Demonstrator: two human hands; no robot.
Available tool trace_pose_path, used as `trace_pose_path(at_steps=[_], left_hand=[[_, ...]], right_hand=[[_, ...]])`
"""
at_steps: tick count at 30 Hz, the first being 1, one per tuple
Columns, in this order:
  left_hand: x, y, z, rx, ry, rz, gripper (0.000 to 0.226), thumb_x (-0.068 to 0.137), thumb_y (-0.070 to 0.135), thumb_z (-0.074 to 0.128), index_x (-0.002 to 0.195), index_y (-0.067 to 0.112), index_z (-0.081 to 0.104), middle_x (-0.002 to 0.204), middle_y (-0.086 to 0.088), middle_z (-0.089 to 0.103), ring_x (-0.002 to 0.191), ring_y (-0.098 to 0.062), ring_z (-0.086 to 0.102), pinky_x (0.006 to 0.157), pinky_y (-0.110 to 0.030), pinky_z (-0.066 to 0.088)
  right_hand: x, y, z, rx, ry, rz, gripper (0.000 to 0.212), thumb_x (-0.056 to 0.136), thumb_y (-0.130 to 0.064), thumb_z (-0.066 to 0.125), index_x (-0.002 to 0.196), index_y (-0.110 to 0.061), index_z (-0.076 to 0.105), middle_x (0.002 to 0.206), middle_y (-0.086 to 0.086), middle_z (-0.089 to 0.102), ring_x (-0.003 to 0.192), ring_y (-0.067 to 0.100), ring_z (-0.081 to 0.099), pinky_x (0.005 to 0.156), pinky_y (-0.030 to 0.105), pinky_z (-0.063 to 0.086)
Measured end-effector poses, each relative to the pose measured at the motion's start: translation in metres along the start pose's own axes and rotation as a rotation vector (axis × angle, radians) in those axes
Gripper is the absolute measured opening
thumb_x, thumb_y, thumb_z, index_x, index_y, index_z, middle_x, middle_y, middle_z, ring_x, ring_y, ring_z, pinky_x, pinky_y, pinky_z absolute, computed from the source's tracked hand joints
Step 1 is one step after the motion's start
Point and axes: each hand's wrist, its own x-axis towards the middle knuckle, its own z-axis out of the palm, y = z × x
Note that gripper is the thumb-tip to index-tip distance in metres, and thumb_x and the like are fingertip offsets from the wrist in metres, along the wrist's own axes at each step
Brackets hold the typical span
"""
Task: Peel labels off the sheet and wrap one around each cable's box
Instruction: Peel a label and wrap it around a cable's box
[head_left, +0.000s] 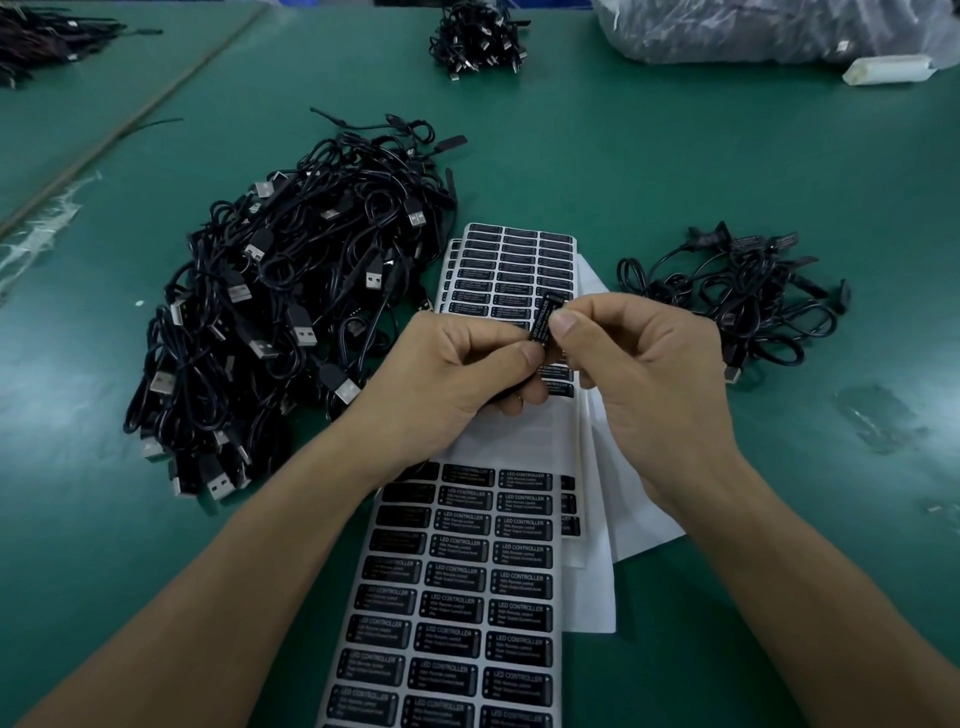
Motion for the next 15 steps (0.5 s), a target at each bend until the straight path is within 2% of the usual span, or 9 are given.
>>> trace_pose_path(at_steps=[9, 15], left_hand=[[0.0004, -0.0031, -0.0005, -0.028, -0.006, 0.004, 0.034, 0.099, 0.007, 0.059, 0.073, 0.021, 0.077, 0.072, -0.004, 0.074, 0.062, -0.005, 0.063, 0.06, -0.012, 0.048], [0.0014, -0.0051, -0.0004, -0.029, 0.001, 0.004, 0.033, 0.099, 0.009, 0.06, 0.076, 0.023, 0.079, 0.073, -0.005, 0.075, 0.066, -0.011, 0.065, 0.062, -0.015, 0.051]], right_hand=[[-0.0015, 0.0015, 0.002, 0.006, 0.04, 0.015, 0.016, 0.092, -0.013, 0.069, 0.079, -0.021, 0.073, 0.071, -0.003, 0.072, 0.061, 0.003, 0.059, 0.062, 0.017, 0.051], [-0.0009, 0.0009, 0.0016, -0.011, 0.036, -0.001, 0.019, 0.092, -0.011, 0.068, 0.078, -0.022, 0.072, 0.067, -0.007, 0.07, 0.059, 0.0, 0.057, 0.06, 0.016, 0.048]])
